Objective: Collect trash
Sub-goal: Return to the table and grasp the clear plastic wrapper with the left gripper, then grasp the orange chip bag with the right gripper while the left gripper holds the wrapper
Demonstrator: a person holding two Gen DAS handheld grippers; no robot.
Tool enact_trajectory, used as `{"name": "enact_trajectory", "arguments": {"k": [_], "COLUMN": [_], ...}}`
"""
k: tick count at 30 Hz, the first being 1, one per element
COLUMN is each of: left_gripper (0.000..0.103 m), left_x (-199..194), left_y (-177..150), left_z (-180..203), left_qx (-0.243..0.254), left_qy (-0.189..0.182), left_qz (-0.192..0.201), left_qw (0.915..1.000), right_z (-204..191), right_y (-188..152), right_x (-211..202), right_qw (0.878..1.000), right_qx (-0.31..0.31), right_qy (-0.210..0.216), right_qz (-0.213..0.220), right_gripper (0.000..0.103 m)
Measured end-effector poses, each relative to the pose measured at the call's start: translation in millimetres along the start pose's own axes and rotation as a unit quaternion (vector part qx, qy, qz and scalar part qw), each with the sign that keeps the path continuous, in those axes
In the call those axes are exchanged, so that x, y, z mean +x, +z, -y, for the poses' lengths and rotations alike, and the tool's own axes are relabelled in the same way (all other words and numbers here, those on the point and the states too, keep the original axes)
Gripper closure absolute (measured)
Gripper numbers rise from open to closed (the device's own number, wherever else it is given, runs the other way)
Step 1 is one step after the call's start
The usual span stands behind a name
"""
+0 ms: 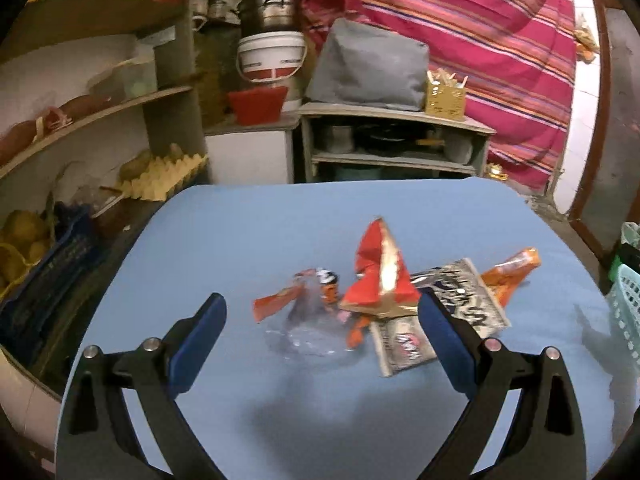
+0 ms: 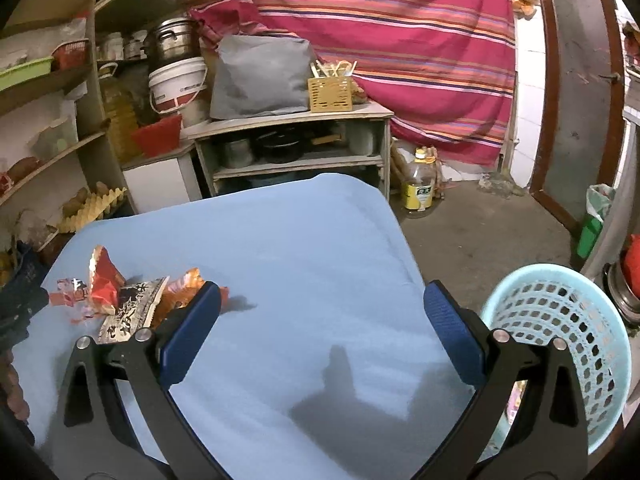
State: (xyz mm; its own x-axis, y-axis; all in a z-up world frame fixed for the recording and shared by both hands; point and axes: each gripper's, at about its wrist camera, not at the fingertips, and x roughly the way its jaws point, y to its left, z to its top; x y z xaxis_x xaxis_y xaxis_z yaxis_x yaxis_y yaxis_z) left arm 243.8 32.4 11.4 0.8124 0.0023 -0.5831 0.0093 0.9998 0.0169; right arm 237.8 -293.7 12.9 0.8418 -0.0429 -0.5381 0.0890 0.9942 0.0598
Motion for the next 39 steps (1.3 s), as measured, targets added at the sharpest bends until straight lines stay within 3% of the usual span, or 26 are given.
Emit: {"name": "enact_trajectory", "arguments": {"k": [12,23,25,26,27,29,32,39], "left_gripper": [0.009,0.011,0.03,0.052,0.06,0.064,0.077,0.081], "left_x": [30,80,86,90,93,94,87,74], "left_y": [-2,2,2,2,2,2,3,9], "left_z": [-23,-35,-34,-34,-35,-34,-27,-38], "left_qx": [-0.011,-0.044,-0.04,-0.038,-0.04,-0.038,-0.006,-0.015], "left_qy": [0.013,-0.036,-0.042,-0.05,-0.059,-0.064,-0.052,-0.039], "left_qz": [-0.023,-0.081,-0.087,-0.095,-0.103,-0.105,-0.095,-0.078], "left_qw": [0.9996,0.9951,0.9945,0.9935,0.9921,0.9917,0.9941,0.996], "right_z": [-19,-48,-53,-56,-58,-61,-70,-95], "right_y": [3,8,9,9,9,9,7,-2], "right_x": [18,47,53,56,59,64,76,101], "right_qw": [1.0,0.998,0.998,0.997,0.997,0.997,0.996,0.993], "right_qx": [-0.023,-0.052,-0.056,-0.056,-0.057,-0.06,-0.069,-0.071], "right_qy": [0.005,0.026,0.03,0.032,0.03,0.03,0.034,0.063], "right_qz": [-0.012,-0.028,-0.031,-0.034,-0.036,-0.039,-0.049,-0.075], "right_gripper": [0.004,0.004,0.004,0.004,0.004,0.004,0.004,0.005]}}
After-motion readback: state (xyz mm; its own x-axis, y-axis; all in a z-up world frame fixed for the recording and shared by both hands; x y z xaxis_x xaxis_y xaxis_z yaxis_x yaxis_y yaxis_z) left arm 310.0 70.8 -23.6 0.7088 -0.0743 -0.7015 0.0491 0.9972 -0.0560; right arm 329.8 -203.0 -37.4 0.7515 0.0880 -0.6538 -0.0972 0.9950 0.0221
